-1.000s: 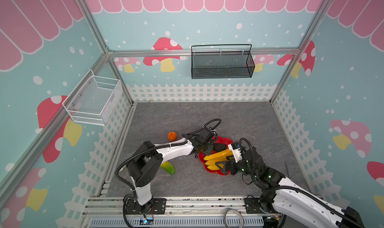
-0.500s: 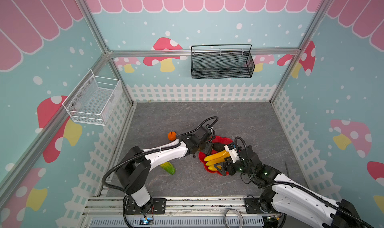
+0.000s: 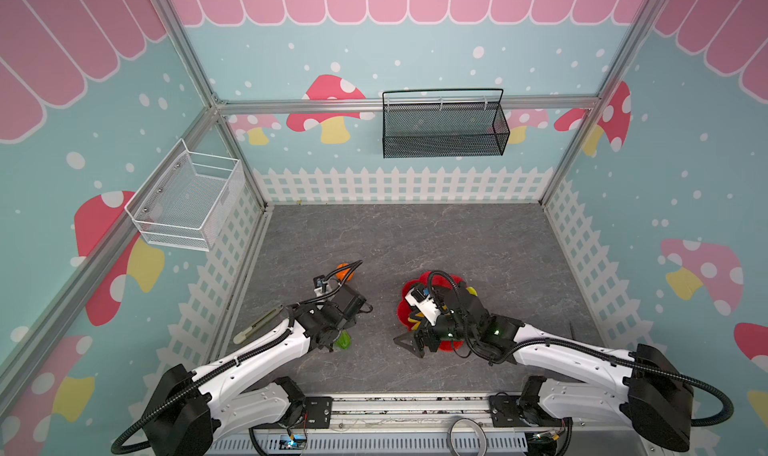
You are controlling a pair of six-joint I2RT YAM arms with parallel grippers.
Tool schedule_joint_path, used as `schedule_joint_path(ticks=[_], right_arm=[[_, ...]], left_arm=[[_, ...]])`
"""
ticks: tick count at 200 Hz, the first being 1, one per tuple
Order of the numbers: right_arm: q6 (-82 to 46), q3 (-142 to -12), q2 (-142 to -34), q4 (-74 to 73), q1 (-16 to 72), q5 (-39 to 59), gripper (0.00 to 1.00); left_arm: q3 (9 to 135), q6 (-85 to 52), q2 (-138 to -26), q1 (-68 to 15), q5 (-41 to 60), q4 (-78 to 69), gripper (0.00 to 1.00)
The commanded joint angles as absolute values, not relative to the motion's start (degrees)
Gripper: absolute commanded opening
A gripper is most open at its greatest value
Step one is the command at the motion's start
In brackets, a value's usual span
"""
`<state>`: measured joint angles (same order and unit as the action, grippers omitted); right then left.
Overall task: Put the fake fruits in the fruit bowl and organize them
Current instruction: 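Grasp the green-yellow mango with the left gripper, then carry the mango into the bowl above the avocados and open the left gripper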
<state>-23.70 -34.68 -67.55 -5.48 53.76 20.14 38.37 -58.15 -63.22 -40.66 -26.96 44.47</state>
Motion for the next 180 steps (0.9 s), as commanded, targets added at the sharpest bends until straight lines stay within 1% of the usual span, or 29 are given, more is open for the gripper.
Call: schedule_joint_path(ticks=[1, 32, 65, 82, 103, 121, 130, 144, 167, 180], right_arm=[[-22.7, -35.2, -68.9, -8.9, 54.6, 21.3, 0.98], [-23.8, -32.5, -67.6, -9.6, 54.8, 20.7, 0.98], [-24.3, -31.5, -66.5, -9.5, 54.8, 20.0, 0.98], [-24.5, -31.5, -66.0, -9.3, 54.8, 20.1, 0.98], [-24.8, -31.1, -65.2, -9.0, 54.8, 19.3, 0.98], [-25.2, -30.6, -63.4, -7.6, 54.8, 17.1, 0.98], [-26.2, -29.9, -61.8, -7.0, 54.5, 15.3, 0.98], [-28.6, -29.0, -59.1, -5.4, 52.6, 14.2, 0.98], [-33.6, -26.6, -54.5, -2.1, 45.4, 14.9, 0.99], [-35.3, -25.1, -51.7, -0.5, 40.9, 15.9, 0.99]], left_arm=[[37.1, -70.6, -62.4, -40.5, -25.6, 48.2, 0.68], [35.1, -73.7, -65.2, -40.6, -24.4, 48.2, 0.68], [31.8, -73.7, -69.2, -39.9, -21.0, 39.7, 0.68], [31.0, -74.1, -70.7, -40.0, -21.0, 37.6, 0.67], [30.9, -73.7, -71.4, -39.9, -22.0, 37.5, 0.57], [31.2, -72.0, -70.3, -40.0, -23.2, 37.4, 0.43], [32.1, -69.8, -69.5, -40.0, -23.7, 37.3, 0.41], [35.1, -63.8, -68.9, -40.2, -23.9, 37.2, 0.40], [42.6, -50.1, -69.5, -41.9, -24.3, 36.6, 0.42], [45.9, -40.5, -70.1, -42.1, -20.4, 33.0, 0.42]])
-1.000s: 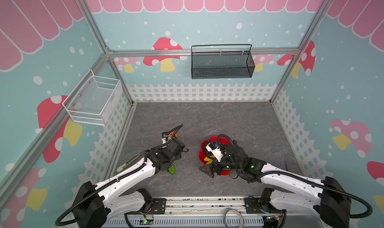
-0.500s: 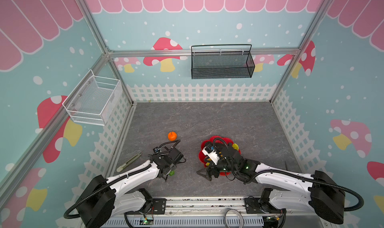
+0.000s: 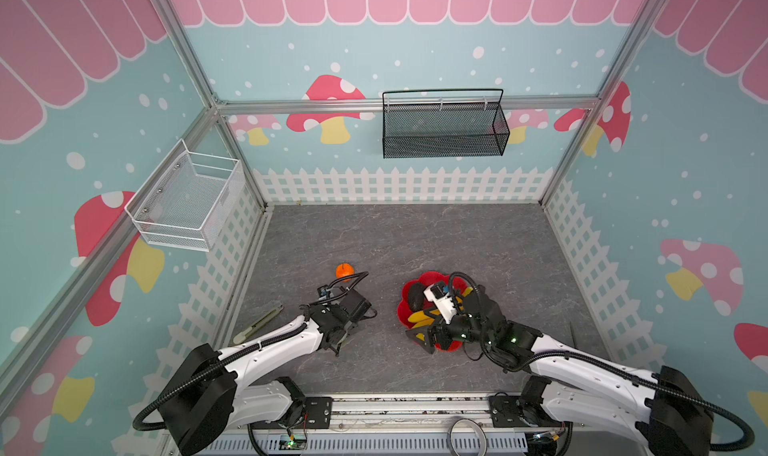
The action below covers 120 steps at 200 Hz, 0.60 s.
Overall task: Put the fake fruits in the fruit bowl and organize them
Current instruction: 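Carry the mango into the bowl above the avocados and open the left gripper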
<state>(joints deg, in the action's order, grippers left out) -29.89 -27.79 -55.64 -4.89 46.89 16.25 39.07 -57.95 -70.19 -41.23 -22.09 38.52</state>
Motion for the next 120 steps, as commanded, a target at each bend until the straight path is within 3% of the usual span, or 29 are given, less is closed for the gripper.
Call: schedule_joint_path(ticks=[1, 26, 47, 82, 120], right_arm=[[-35.4, -25.0, -51.5, -0.4, 40.6, 16.0, 0.99], [-37.6, -22.7, -45.1, 3.2, 35.6, 15.4, 0.99], [-38.9, -21.1, -40.5, 5.0, 33.4, 16.1, 0.98], [-39.8, -20.6, -35.9, 9.8, 32.7, 15.0, 0.98], [-40.6, -20.1, -30.8, 14.2, 32.6, 13.0, 0.98]], left_arm=[[46.1, -39.9, -70.1, -42.1, -20.0, 32.6, 0.42], [51.4, -29.4, -73.3, -42.2, -5.5, 22.2, 0.42], [60.3, -22.8, -82.4, -43.4, 2.5, 21.5, 0.42], [75.1, -17.3, -98.3, -47.2, 5.0, 24.9, 0.41], [84.7, -13.1, -109.0, -50.6, 1.4, 27.6, 0.41]])
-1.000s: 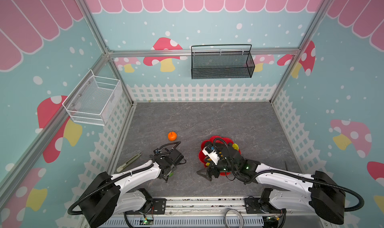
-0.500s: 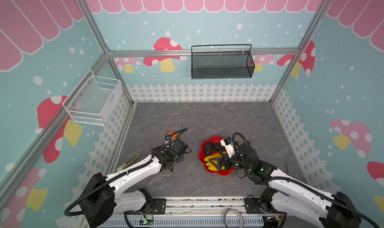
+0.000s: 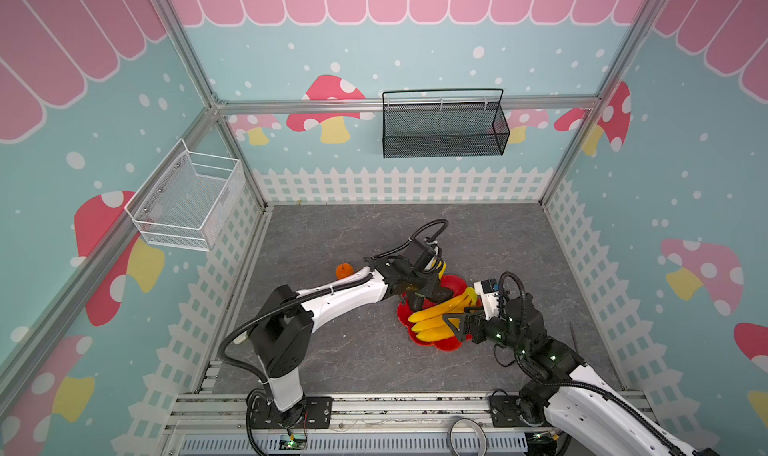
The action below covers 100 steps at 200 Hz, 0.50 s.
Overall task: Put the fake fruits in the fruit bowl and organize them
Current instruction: 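Carry the mango into the bowl above the avocados and open the left gripper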
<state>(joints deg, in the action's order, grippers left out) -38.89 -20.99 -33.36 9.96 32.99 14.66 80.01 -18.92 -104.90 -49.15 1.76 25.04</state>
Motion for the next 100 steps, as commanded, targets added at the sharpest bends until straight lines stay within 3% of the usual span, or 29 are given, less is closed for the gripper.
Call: schedule_joint_path(ticks=[1, 41, 100], right_arm=[[-40.6, -20.1, -30.6, 14.3, 32.5, 13.0, 0.98], [-40.3, -20.2, -29.3, 15.6, 32.5, 12.8, 0.98], [-39.6, -20.5, -28.9, 15.1, 32.5, 11.7, 0.99]], left_arm=[[84.8, -13.0, -109.2, -50.6, 1.4, 27.7, 0.41], [89.3, -6.2, -113.4, -51.1, -0.5, 28.8, 0.42], [98.2, 15.1, -118.2, -50.4, 2.8, 39.8, 0.48]])
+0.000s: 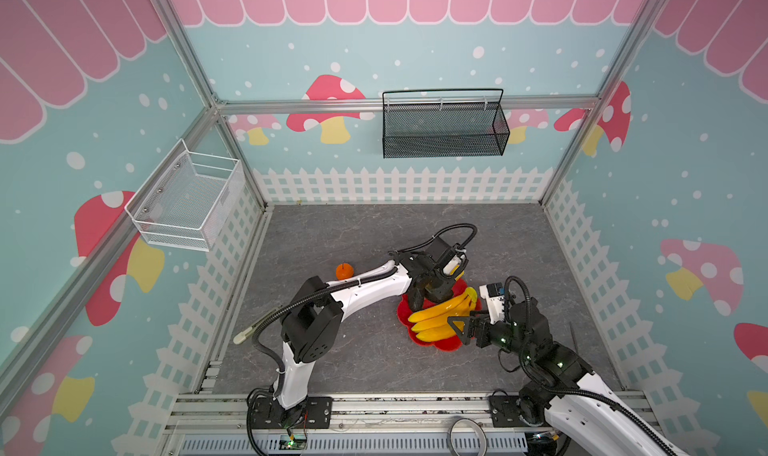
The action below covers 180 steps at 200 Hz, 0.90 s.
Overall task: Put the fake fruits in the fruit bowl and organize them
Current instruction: 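Carry the mango into the bowl above the avocados and open the left gripper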
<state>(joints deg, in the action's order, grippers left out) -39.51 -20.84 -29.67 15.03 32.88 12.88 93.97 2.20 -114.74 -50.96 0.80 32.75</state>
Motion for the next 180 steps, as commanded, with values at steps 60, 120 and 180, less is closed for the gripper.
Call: schedule_joint_path(ticks=[60, 120, 180], right_arm=[[-39.3, -20.8, -26.7, 15.3, 32.5, 11.2, 0.99], [-38.9, -20.6, -27.7, 15.0, 32.5, 11.1, 0.98], [-39.0, -20.5, -28.1, 14.7, 32.5, 11.2, 0.98]], left_arm=[[101.8, 24.5, -123.3, -49.0, 2.6, 42.3, 0.48], [100.8, 23.7, -123.7, -49.0, 0.4, 40.3, 0.56], [98.3, 23.4, -120.0, -49.0, 3.1, 37.5, 0.60]])
